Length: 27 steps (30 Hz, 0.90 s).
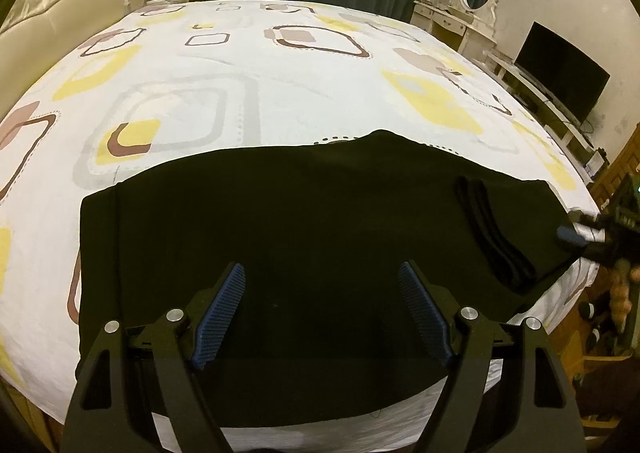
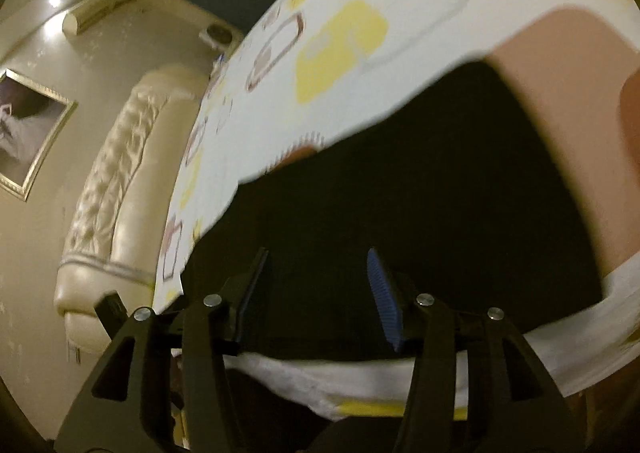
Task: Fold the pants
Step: 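Grasp the black pants edge again with the right gripper, then grasp the pants edge with the left gripper while the right gripper holds its edge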
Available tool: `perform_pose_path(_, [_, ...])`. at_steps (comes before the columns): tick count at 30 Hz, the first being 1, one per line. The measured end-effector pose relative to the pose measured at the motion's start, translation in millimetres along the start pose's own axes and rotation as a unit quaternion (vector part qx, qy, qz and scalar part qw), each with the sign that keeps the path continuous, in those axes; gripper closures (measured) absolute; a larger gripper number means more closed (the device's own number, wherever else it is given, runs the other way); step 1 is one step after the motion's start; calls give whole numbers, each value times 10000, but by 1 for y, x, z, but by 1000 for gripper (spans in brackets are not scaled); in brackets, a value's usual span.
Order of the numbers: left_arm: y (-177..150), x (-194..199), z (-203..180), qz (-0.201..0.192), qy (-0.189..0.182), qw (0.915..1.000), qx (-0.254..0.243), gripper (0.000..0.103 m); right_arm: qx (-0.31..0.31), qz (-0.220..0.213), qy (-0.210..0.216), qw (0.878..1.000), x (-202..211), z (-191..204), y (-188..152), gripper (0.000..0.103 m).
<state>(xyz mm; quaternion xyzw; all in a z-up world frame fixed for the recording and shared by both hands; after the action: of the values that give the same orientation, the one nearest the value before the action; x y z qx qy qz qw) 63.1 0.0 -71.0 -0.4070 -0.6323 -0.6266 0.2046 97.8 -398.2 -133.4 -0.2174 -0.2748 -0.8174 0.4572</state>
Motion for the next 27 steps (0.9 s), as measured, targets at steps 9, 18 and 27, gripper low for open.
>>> perform_pose_path(9, [2,0,15,34,-74,9996,259,25,-14,134,-5,9999,-8,-10,-16,52])
perform_pose_path(18, [2,11,50,169,-630,9945,815,25,15,77,9,10000,-9,-9,-16,49])
perform_pose_path(27, [-17,36,157,-23,-832,9759,2018,25,14,57,40,10000,-9,-9,-15,41])
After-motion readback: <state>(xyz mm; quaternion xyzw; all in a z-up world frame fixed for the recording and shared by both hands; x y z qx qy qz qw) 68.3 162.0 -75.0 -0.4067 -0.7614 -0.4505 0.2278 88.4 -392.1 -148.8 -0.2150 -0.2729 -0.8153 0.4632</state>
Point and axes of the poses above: each gripper's, at about its wrist camera, not at the fingertips, and x roughly against the way its jaws point, z to its left, y to its top, the point moved 5 cm from there along -x, roughly the way its jaws point, and after that the axes turned 5 degrees about -x, right-handed, at the moved point
